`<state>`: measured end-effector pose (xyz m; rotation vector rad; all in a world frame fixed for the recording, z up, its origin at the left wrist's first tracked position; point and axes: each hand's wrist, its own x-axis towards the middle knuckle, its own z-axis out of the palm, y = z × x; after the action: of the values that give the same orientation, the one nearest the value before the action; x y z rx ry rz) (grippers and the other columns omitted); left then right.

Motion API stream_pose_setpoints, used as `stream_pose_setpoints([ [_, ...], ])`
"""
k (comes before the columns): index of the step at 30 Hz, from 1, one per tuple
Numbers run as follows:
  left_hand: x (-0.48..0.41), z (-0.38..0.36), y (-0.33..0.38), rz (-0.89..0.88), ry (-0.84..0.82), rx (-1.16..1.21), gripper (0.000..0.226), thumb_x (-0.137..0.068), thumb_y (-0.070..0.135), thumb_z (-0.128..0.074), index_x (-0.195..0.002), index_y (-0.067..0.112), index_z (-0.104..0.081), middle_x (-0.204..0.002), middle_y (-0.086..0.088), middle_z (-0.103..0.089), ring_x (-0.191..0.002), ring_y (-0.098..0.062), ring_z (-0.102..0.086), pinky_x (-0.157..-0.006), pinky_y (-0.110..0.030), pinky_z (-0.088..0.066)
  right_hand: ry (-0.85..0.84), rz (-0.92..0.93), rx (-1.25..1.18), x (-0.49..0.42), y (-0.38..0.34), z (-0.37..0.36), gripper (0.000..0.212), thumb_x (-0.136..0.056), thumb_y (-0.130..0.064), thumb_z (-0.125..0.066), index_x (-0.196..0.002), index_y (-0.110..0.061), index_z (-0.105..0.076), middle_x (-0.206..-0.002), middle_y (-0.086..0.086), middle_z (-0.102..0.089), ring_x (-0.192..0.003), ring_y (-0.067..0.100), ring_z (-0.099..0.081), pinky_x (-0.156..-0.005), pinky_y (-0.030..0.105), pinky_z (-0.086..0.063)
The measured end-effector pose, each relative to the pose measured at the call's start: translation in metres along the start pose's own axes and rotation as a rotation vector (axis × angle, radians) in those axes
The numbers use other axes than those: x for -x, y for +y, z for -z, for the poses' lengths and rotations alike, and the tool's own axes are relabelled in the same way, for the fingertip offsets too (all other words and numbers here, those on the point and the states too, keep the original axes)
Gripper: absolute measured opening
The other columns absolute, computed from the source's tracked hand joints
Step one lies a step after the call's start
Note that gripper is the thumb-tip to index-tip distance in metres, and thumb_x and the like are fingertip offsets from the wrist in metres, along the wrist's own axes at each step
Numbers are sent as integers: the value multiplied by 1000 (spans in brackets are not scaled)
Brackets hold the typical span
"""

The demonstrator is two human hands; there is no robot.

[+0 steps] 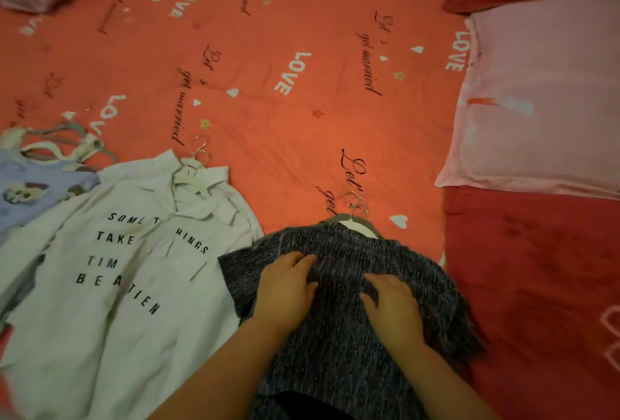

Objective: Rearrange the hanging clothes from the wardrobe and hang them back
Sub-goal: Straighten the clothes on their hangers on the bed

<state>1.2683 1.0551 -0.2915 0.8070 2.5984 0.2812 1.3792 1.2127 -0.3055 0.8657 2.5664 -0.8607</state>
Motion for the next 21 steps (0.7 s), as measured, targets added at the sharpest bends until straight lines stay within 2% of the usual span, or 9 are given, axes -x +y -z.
stream_pose_setpoints([
  [11, 105, 104, -60, -6, 207, -20, 51, -92, 37, -49, -141, 25, -37, -134, 2, -49, -118, -19, -47, -96, -32, -38, 4, 241, 85, 75, -117, 21, 43, -96, -35, -50, -138, -25, -44, -139, -3, -45, -130, 20, -36, -110, 40, -29],
  [15, 169, 134, -114, 95, 260, -32, 51, -93, 39, -46, -141, 27, -34, -136, 5, -45, -120, -16, -45, -97, -30, -34, -5, 369, 157, 117, -183, 7, 44, -96, -36, -49, -138, -25, -43, -138, -2, -45, -128, 21, -38, -109, 39, -30],
  [21, 281, 168, -224, 186, 338, -54, 50, -92, 44, -44, -139, 28, -35, -134, 9, -45, -118, -13, -45, -95, -27, -33, -2, 538, 280, 191, -296, -46, 45, -95, -38, -47, -139, -29, -40, -136, -7, -45, -126, 17, -39, -104, 30, -31],
])
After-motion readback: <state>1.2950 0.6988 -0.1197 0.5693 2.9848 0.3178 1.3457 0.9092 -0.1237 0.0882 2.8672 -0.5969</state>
